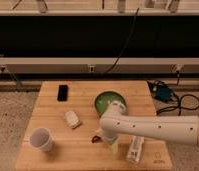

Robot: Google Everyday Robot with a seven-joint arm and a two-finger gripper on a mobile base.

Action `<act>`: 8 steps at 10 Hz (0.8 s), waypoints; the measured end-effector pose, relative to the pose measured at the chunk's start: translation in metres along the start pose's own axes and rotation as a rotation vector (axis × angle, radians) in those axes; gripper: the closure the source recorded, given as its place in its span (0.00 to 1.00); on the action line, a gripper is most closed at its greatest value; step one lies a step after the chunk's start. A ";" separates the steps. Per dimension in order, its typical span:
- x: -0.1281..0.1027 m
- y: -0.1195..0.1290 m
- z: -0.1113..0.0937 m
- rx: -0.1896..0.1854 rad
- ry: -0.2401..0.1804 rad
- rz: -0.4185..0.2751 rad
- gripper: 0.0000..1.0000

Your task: Place the pepper on the white sponge

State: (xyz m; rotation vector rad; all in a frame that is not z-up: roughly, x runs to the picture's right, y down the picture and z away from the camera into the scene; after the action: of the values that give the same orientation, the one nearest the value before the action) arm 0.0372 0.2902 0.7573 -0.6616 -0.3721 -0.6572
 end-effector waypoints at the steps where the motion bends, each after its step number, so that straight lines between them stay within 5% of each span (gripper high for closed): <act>1: -0.001 0.000 0.001 0.000 -0.002 0.000 0.20; 8: -0.004 0.000 0.003 0.004 -0.011 -0.006 0.20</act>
State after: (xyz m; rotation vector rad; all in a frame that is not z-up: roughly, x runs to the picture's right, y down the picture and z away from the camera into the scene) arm 0.0334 0.2942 0.7578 -0.6607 -0.3851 -0.6583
